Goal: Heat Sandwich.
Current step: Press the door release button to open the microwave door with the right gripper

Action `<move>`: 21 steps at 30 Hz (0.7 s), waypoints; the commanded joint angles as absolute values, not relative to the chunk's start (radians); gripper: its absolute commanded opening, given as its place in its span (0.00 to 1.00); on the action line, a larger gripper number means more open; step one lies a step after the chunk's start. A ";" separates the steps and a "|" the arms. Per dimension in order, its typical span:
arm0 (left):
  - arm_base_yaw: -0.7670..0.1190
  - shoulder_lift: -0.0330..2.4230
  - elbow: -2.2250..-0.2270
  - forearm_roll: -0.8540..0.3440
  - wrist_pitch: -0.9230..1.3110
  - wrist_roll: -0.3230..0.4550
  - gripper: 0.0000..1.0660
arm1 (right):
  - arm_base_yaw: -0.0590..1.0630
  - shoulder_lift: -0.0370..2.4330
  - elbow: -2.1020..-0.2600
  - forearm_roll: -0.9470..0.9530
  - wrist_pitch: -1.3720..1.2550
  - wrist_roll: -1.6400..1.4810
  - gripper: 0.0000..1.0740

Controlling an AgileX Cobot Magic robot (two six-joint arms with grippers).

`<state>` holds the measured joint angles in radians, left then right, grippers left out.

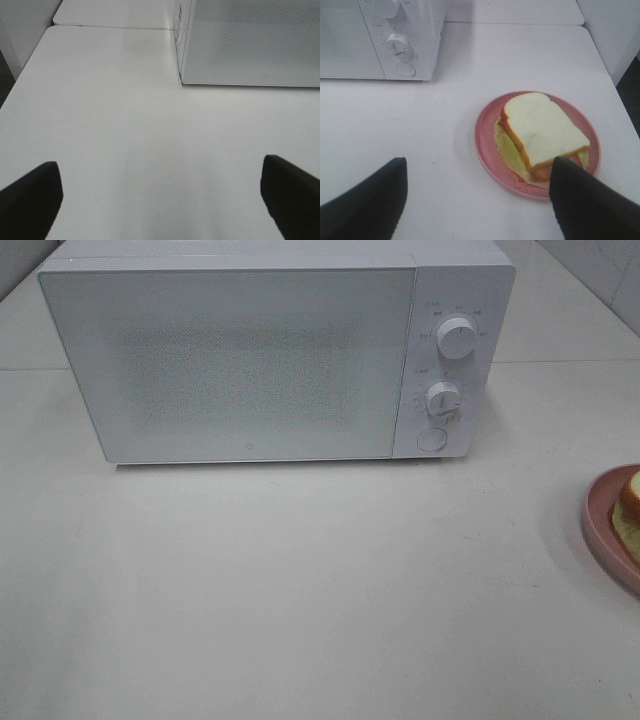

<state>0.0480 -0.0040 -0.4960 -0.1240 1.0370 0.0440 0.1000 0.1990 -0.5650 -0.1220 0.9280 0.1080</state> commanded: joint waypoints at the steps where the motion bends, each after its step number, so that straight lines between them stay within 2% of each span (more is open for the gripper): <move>1: 0.044 -0.033 -0.494 -0.125 1.034 0.036 0.95 | 0.095 0.247 -0.570 -0.125 0.885 0.101 0.71; 21: 0.044 -0.033 -0.494 -0.125 1.034 0.036 0.95 | 0.095 0.569 -0.570 -0.125 0.634 0.102 0.71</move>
